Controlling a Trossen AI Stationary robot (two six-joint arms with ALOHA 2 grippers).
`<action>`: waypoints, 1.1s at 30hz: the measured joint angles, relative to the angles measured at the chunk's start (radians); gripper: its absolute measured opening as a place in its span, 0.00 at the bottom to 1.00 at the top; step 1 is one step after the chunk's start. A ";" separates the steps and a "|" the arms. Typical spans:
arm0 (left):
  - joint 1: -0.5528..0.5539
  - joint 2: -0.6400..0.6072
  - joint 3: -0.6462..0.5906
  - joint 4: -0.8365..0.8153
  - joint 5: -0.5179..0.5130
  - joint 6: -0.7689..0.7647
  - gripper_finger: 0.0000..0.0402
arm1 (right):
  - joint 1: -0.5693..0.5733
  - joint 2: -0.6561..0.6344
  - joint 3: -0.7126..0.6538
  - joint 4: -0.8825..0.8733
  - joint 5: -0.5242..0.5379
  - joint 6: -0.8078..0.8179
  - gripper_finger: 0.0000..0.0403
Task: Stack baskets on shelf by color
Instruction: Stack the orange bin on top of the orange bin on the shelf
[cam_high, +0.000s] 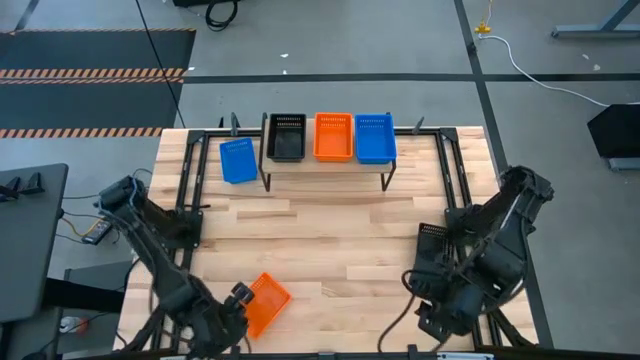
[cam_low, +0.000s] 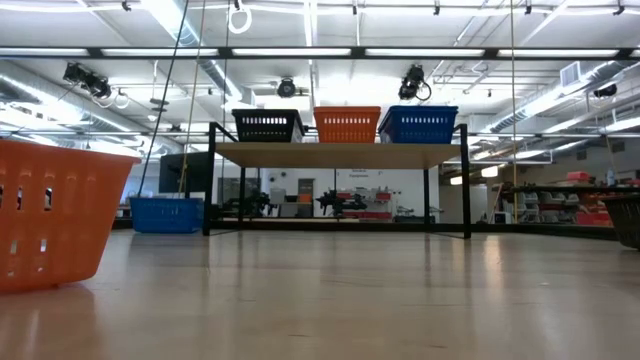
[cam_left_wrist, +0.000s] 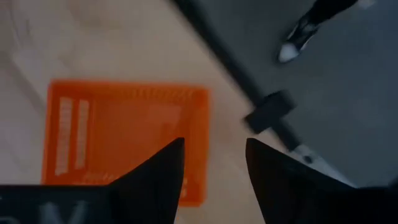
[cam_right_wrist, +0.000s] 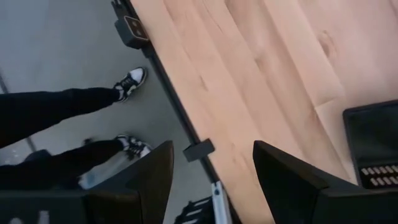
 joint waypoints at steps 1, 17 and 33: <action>0.001 0.014 -0.013 -0.003 0.005 -0.005 0.46 | 0.010 0.000 -0.007 0.001 0.015 0.000 0.56; 0.000 0.128 -0.095 -0.032 0.043 -0.101 0.51 | 0.070 0.000 -0.033 0.098 0.177 0.310 0.56; 0.017 0.128 -0.071 0.048 -0.088 0.099 0.51 | 0.064 0.000 -0.034 0.109 0.190 0.194 0.56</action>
